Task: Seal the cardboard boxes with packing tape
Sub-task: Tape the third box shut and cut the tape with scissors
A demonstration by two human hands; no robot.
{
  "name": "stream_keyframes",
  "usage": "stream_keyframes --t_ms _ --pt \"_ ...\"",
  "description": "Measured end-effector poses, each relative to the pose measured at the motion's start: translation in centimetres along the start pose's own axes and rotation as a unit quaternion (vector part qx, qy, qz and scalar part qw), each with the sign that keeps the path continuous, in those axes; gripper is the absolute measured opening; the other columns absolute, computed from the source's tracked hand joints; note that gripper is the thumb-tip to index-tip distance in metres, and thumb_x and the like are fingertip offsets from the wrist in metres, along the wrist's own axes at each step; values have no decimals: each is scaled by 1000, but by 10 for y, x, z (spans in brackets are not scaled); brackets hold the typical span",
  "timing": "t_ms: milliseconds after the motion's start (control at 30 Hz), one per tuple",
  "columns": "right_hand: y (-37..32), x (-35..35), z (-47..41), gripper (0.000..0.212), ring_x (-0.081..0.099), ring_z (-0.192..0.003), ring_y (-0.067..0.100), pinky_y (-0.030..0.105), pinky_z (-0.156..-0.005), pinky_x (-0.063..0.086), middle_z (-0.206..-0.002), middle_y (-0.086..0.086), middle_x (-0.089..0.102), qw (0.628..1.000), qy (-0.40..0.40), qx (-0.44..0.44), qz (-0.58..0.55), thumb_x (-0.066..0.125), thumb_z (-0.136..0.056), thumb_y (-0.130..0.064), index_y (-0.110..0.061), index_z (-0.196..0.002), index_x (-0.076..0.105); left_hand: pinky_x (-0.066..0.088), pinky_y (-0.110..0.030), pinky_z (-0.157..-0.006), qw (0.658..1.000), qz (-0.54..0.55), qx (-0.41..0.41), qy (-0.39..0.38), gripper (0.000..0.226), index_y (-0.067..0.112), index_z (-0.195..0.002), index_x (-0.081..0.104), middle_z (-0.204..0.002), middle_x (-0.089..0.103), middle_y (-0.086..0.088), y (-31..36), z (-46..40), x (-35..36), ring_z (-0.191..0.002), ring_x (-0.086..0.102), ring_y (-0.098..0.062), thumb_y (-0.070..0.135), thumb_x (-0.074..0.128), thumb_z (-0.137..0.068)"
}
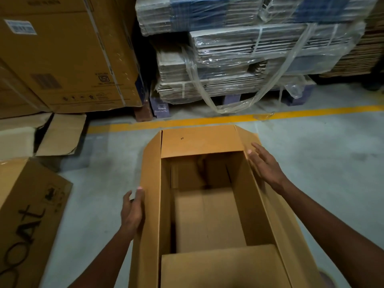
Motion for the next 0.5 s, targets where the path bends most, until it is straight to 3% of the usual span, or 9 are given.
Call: stream_keyframes --t_ms 133,267,400,500 --pt "54 -44 47 50 53 -127 32 49 -107 43 -144 10 56 987 124 102 32 37 -107 -51 -19 -142 55 50 -59 -101 992 104 -71 4 55 11 -141 55 -131 66 -19 -36 15 -29 -114 63 -42 49 56 -101" --pt "125 -50 98 68 55 -117 40 52 -94 48 -138 23 54 958 16 287 20 33 -106 -57 -2 -143 48 52 -47 -93 984 155 -88 -24 36 0 -129 63 -123 69 -19 -37 34 -48 -107 66 -39 21 62 -100" --pt "105 -70 130 48 60 -97 45 53 -87 51 -107 29 60 965 3 262 22 56 -103 -34 7 -128 58 53 -40 -80 979 189 -74 22 36 -2 -122 69 -115 70 -18 -25 49 -77 -93 67 -32 3 72 -87" --pt "79 -95 140 23 52 -76 31 41 -73 41 -92 20 57 973 17 227 46 62 -97 -19 3 -102 66 52 -37 -63 980 190 -54 -16 37 -3 -124 68 -97 67 -14 -7 56 -93 -76 61 -28 7 72 -89"
Point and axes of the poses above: each hand's wrist, its own z-axis away from the middle knuckle, its own x-axis out of the palm, y = z × x, the point moved 9 cm from there along -z, towards the middle knuckle
